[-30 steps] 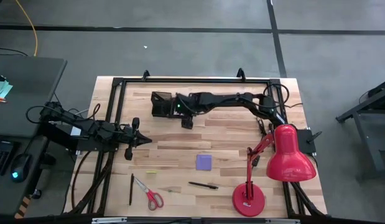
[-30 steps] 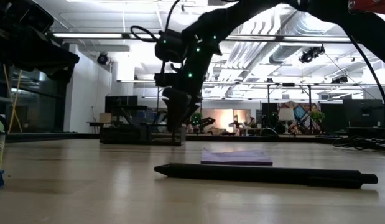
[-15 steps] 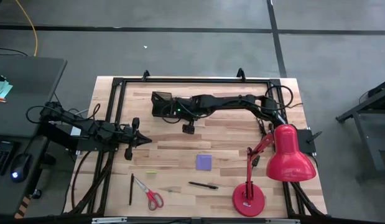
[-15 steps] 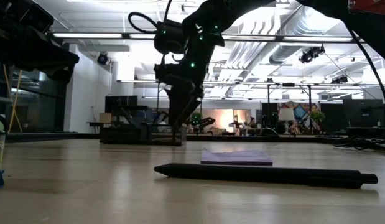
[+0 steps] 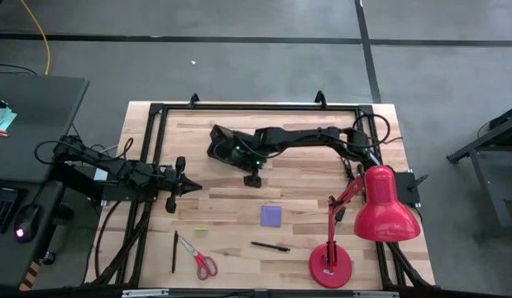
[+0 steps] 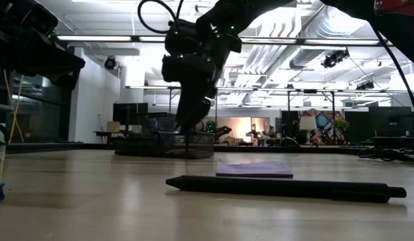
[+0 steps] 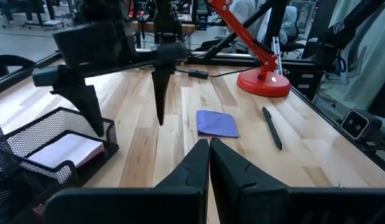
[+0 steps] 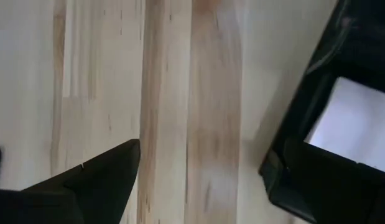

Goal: Pick and place office supplies into organizer
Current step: Adjust the black desk organizer, then put the yellow eraser into the black desk organizer

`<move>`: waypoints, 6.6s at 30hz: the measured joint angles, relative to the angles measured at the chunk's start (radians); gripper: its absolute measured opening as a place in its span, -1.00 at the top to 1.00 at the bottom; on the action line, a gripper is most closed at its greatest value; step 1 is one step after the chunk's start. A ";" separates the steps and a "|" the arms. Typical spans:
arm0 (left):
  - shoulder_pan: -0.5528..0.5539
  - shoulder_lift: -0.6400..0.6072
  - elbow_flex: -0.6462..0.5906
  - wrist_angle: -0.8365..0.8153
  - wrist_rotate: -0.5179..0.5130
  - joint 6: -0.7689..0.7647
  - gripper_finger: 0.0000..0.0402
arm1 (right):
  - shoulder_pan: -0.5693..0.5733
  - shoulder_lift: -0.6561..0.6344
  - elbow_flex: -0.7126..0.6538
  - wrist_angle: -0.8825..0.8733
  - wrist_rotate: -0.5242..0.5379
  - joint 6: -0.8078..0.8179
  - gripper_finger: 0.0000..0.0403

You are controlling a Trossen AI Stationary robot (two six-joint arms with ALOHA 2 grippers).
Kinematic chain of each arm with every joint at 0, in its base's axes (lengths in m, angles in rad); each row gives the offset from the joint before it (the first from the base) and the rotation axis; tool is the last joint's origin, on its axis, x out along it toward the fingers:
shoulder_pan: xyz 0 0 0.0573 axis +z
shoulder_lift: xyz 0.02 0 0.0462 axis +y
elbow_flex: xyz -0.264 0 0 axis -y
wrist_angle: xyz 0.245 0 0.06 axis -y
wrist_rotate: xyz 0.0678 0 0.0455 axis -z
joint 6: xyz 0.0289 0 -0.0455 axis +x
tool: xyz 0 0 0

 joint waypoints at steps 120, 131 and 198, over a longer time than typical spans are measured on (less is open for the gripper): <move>0.000 0.000 0.000 0.000 0.001 0.000 1.00 | 0.146 0.056 0.077 0.289 0.304 0.341 -0.92; 0.000 0.000 0.000 0.000 0.001 0.000 1.00 | 0.154 0.056 0.076 0.292 0.258 0.251 -0.48; 0.000 0.002 0.000 0.001 0.000 0.000 1.00 | 0.086 -1.447 -1.844 1.556 0.323 0.228 1.00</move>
